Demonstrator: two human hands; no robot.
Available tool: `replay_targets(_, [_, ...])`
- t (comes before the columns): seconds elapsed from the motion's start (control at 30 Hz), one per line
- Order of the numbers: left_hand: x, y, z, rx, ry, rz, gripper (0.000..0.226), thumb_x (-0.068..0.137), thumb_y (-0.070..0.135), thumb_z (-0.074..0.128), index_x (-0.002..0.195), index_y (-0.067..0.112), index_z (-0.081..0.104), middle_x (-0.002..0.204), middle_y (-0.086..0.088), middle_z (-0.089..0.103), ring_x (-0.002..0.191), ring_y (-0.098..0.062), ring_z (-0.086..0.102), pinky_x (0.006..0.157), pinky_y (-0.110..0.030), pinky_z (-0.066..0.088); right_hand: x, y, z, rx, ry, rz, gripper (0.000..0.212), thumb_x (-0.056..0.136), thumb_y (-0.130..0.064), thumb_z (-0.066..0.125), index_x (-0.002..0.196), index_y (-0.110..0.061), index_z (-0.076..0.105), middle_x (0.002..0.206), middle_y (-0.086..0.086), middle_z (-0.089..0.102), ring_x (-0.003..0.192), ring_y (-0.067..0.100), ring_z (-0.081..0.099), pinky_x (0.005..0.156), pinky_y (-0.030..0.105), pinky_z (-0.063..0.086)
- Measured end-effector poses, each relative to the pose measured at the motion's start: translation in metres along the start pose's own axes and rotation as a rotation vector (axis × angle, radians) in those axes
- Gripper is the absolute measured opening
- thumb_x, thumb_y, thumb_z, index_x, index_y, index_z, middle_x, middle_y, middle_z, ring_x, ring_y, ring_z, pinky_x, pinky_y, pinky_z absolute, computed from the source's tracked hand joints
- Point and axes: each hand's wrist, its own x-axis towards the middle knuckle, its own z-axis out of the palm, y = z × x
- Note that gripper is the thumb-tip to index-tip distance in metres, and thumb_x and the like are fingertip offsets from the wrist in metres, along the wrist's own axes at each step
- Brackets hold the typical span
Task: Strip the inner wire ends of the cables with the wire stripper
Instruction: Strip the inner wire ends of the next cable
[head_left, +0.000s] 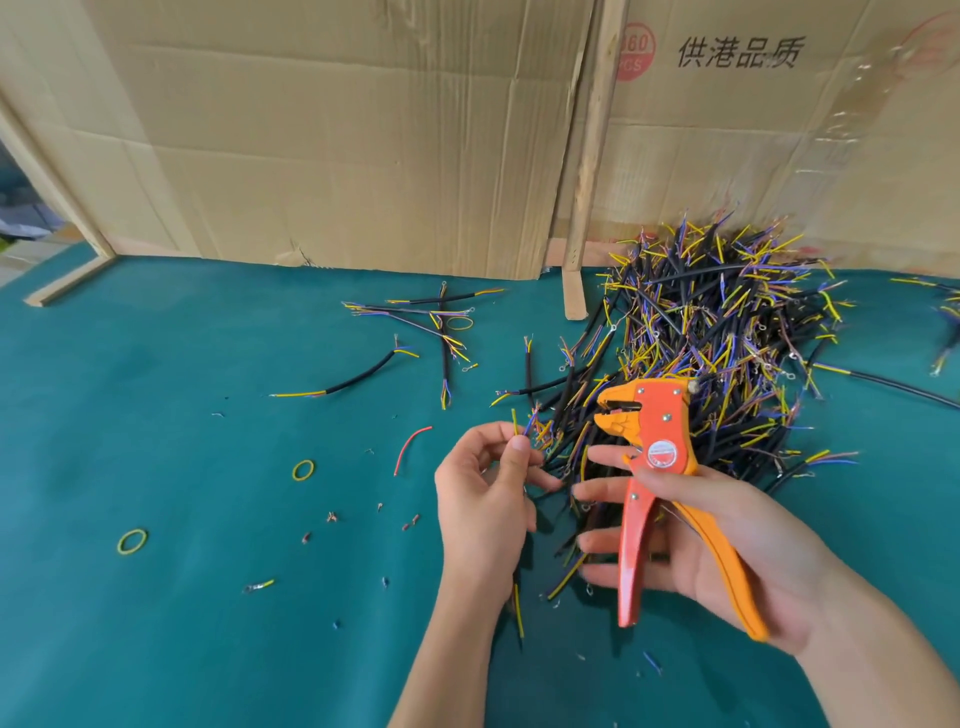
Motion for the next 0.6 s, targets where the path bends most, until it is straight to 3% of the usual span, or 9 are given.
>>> replay_targets(0.13, [-0.001,-0.002,0.0,0.184,0.008,0.117,0.014,0.102,0.005,0.053,0.092,0.015,0.054,0.073,0.003,0.062,0.051,-0.018,0.064,0.046,-0.019,0.041,0.003,0.003,0.005,-0.016,-0.063,0.042,0.053,0.08,-0.032,0.084,0.129,-0.02,0.067,0.134,0.02,0.064,0.086,0.047,0.071,0.08,0.062,0.055])
replay_targets(0.3, [-0.004,-0.003,0.002,0.352,-0.012,0.215,0.028,0.102,0.001,0.047,0.09,0.027,0.047,0.076,0.011,0.056,0.045,-0.013,0.06,0.05,-0.022,0.045,0.003,0.006,0.013,-0.072,-0.019,-0.002,0.066,0.061,-0.033,0.095,0.12,-0.013,0.071,0.122,0.029,0.066,0.073,0.044,0.068,0.07,0.055,0.057])
replay_targets(0.47, [-0.005,-0.002,0.003,0.425,0.001,0.27,0.029,0.103,0.005,0.046,0.09,0.031,0.048,0.08,0.01,0.056,0.043,-0.014,0.056,0.049,-0.019,0.041,-0.006,0.003,0.017,-0.136,-0.108,0.008,0.054,0.069,-0.014,0.086,0.119,-0.006,0.069,0.102,0.033,0.066,0.072,0.043,0.065,0.069,0.054,0.057])
replay_targets(0.6, [-0.007,0.001,0.006,0.415,-0.026,0.285,0.036,0.102,0.002,0.047,0.084,0.033,0.05,0.075,0.003,0.056,0.047,-0.02,0.058,0.049,-0.019,0.043,-0.007,0.005,0.019,-0.174,-0.12,-0.012,0.033,0.072,-0.003,0.08,0.104,-0.005,0.073,0.089,0.031,0.061,0.069,0.041,0.062,0.067,0.053,0.056])
